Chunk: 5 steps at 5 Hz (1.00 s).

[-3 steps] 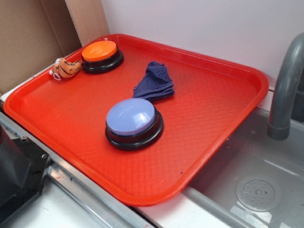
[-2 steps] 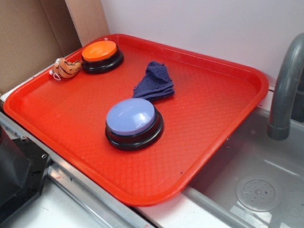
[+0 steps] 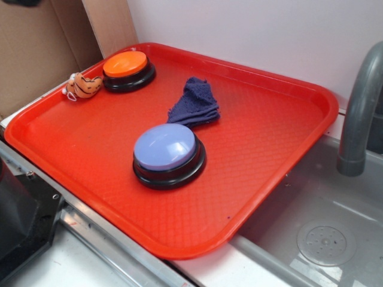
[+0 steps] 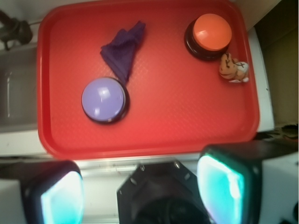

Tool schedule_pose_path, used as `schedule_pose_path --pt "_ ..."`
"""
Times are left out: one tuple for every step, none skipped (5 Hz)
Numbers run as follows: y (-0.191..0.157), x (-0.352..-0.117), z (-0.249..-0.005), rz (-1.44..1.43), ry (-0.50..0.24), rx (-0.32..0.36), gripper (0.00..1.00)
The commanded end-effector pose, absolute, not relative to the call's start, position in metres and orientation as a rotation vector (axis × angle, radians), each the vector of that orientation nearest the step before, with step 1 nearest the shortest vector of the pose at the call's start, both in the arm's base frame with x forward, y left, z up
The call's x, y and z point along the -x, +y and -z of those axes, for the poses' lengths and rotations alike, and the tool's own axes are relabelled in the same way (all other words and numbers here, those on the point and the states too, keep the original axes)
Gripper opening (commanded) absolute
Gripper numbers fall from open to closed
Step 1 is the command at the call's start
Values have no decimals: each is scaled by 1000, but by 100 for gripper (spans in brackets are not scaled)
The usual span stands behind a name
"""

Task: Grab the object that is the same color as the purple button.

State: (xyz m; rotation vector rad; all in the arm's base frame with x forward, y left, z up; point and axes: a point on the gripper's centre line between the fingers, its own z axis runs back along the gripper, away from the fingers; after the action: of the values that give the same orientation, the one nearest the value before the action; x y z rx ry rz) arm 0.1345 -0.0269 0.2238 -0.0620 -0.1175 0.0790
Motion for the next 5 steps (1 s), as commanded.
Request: schedule_pose_path --pt "-41 -198 -184 -302 -145 48 100" --pt "-41 -235 -149 -421 -153 72 100" --pt "-36 -258 -121 -528 -155 48 100" --pt "-28 -281 -89 -634 -156 18 100" --pt "-20 -295 -68 -691 -168 -16 100"
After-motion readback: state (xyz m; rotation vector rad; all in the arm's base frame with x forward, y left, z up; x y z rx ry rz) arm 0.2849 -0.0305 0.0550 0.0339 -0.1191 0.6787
